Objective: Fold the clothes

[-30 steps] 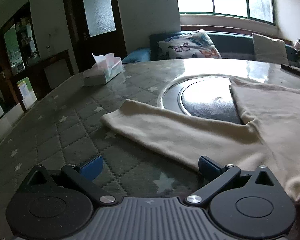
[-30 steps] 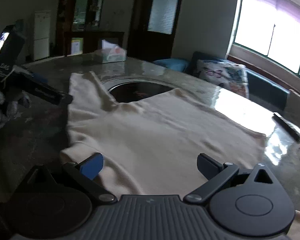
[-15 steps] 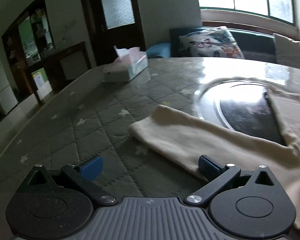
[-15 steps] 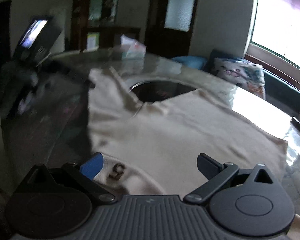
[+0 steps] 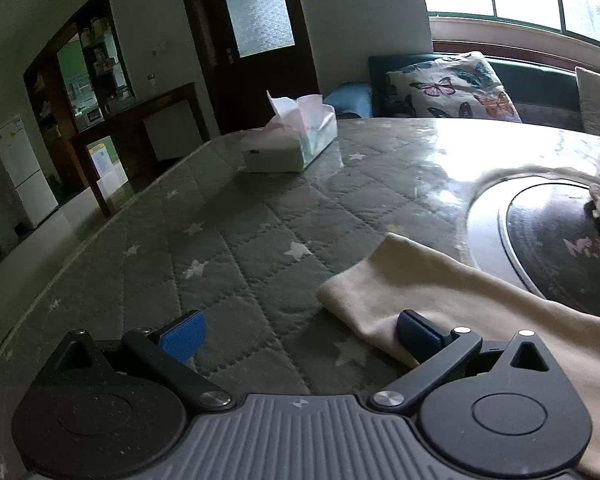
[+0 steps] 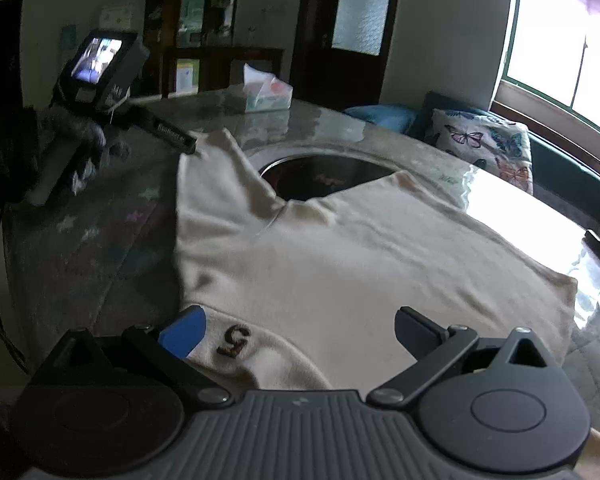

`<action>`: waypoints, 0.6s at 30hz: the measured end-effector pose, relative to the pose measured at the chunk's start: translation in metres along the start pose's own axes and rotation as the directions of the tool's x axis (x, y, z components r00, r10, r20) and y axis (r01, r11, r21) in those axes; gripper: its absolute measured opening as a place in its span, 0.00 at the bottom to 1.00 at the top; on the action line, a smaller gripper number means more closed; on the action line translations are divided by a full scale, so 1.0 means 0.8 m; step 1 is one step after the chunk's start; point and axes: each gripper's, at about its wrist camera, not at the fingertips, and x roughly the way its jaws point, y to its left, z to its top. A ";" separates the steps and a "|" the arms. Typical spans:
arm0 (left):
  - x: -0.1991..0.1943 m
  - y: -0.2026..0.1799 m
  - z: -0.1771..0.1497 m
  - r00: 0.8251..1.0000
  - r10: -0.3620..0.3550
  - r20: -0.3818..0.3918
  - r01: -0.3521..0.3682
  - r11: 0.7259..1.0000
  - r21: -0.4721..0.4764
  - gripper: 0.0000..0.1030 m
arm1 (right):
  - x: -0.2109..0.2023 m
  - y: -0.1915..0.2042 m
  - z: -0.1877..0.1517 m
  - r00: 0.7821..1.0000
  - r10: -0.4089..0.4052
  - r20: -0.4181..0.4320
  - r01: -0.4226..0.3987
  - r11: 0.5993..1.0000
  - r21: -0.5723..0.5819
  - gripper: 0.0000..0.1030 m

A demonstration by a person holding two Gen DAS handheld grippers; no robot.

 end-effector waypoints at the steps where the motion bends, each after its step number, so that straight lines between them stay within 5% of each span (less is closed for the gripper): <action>1: 0.001 0.001 0.000 1.000 0.001 0.001 -0.001 1.000 0.000 1.00 | 0.000 0.000 0.000 1.000 0.005 -0.003 -0.005 1.000 0.002 0.99; 11: 0.001 0.002 0.002 1.000 0.018 0.003 -0.018 1.000 0.003 1.00 | -0.016 -0.001 -0.003 1.000 0.010 -0.003 -0.010 1.000 -0.002 0.99; 18: -0.023 -0.004 0.001 1.000 0.009 0.025 -0.010 1.000 0.012 1.00 | -0.050 -0.032 -0.011 0.996 -0.088 0.014 0.087 0.995 0.057 0.99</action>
